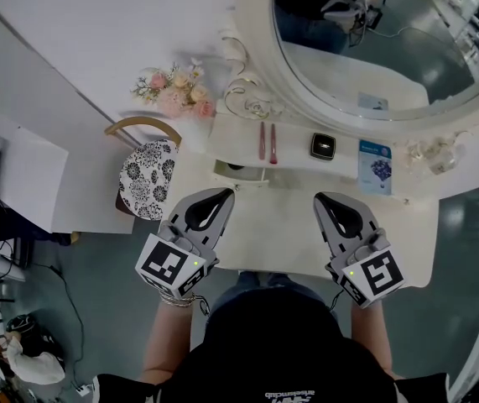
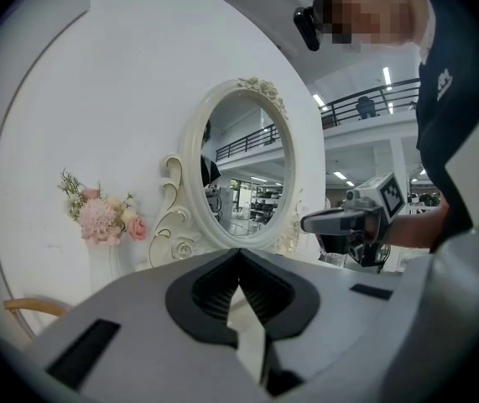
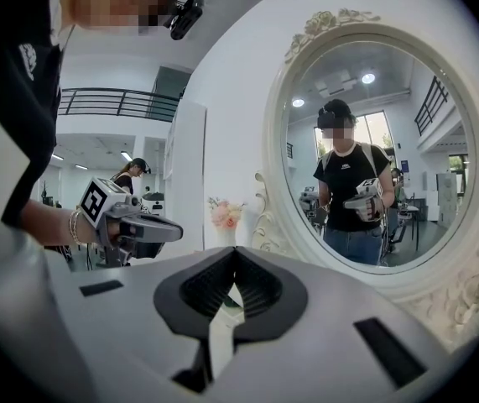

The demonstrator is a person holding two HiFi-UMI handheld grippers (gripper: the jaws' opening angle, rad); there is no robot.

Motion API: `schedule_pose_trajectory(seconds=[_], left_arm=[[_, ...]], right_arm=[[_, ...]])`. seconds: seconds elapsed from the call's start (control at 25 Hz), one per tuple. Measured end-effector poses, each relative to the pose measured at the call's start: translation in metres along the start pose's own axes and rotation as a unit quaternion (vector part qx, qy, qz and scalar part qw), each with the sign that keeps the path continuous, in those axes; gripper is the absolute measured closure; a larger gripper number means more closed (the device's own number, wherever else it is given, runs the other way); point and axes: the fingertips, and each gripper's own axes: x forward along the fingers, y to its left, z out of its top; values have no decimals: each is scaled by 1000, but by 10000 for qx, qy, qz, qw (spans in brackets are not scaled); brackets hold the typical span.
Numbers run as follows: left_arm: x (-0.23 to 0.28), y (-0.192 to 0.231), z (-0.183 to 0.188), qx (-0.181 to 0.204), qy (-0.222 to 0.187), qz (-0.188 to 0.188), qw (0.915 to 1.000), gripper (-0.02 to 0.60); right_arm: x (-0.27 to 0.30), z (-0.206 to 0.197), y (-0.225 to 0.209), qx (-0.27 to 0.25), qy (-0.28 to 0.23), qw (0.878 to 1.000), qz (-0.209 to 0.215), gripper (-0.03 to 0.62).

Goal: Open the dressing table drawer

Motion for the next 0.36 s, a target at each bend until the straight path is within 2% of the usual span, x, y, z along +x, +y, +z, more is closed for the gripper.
schedule_pose_trajectory(seconds=[0.36], left_arm=[[0, -5, 2, -17, -82, 34, 10000, 565]], right_arm=[[-3, 3, 0, -82, -80, 9999, 24, 576]])
